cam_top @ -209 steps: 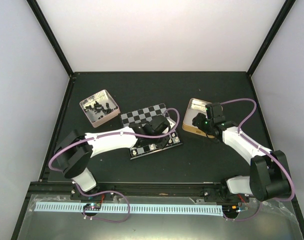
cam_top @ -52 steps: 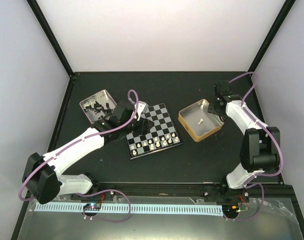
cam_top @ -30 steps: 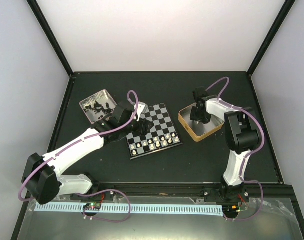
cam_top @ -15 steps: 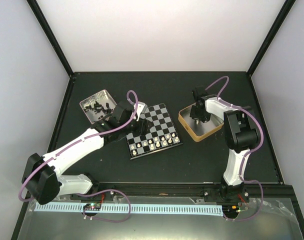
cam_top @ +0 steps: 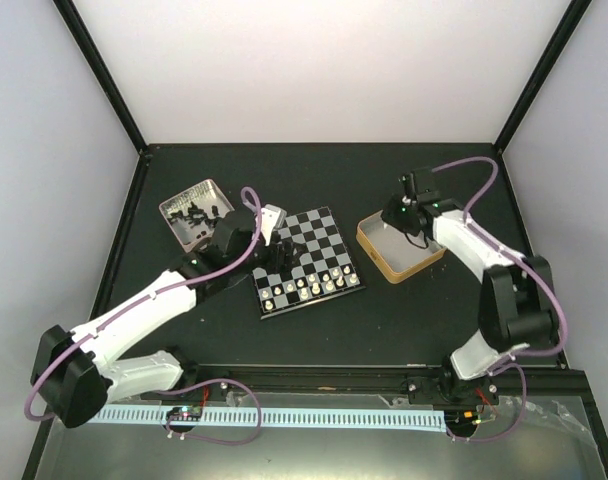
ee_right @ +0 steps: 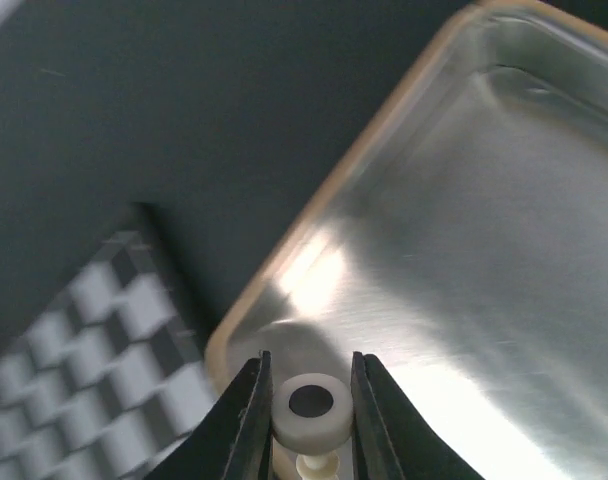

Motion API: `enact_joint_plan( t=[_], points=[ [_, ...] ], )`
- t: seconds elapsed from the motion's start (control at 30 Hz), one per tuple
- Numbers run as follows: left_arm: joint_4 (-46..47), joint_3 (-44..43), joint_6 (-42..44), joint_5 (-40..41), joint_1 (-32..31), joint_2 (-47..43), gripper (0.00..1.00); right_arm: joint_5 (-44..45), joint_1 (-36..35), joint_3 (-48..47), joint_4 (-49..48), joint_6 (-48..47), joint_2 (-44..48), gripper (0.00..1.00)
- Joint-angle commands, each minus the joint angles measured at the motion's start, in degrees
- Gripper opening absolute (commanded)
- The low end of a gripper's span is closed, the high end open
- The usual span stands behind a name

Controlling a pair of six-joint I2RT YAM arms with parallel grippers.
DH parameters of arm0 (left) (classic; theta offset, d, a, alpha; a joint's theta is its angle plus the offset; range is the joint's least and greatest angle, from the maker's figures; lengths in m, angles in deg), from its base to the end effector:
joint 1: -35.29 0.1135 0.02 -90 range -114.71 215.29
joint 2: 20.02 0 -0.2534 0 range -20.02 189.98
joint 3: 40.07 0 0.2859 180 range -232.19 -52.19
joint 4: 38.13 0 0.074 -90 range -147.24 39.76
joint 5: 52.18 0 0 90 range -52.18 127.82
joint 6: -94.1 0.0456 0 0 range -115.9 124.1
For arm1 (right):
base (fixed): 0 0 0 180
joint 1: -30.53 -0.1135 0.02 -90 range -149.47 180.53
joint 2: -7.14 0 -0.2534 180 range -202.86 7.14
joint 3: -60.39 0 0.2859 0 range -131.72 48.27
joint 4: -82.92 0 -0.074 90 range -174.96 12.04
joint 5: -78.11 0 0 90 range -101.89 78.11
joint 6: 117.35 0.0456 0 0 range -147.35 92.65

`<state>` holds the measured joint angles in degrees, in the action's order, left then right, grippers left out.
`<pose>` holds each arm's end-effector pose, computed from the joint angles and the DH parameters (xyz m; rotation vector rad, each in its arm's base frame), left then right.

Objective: Set up the chess pieces on the board
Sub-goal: Pick up the chess piece from the storage box, then place the chess piece on the chessboard.

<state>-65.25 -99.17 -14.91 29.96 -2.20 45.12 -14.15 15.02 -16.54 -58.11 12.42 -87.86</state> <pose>0.2323 -0.1860 0.2482 0.4400 2.1881 -0.7062 0.3647 0.1031 0.1769 0.5357 2.5652 0.4054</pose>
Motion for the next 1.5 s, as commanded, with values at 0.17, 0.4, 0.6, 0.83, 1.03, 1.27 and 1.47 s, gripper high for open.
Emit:
enact_joint_plan(
  t=[0.17,0.4,0.6,0.83,1.03,1.27,1.47],
  points=[
    [14.3,5.3,-0.2,2.4,-2.7,-4.6,0.82,-20.1,-5.9,14.7,-26.9,34.0,14.0,0.14],
    [25.1,10.2,0.8,4.3,-6.7,-5.7,0.81,-25.2,-13.5,17.7,-37.5,52.8,13.9,0.14],
    [31.6,11.6,1.4,6.8,-9.1,-3.4,0.66,-27.4,-18.0,18.3,-43.7,63.1,12.5,0.14],
    [36.9,11.6,2.6,14.6,-10.1,-0.1,0.51,-29.3,-20.3,18.5,-48.1,67.4,11.7,0.14],
    [38.1,11.1,3.8,17.9,-10.1,1.4,0.37,-30.2,-20.5,18.2,-47.8,67.5,11.9,0.14],
    [38.0,10.5,4.4,17.7,-10.1,1.9,0.13,-31.0,-20.5,18.1,-47.8,67.4,11.8,0.14],
    [35.8,9.6,4.4,16.4,-10.1,1.2,0.02,-31.3,-20.6,17.7,-47.4,65.7,11.8,0.23]
  ],
)
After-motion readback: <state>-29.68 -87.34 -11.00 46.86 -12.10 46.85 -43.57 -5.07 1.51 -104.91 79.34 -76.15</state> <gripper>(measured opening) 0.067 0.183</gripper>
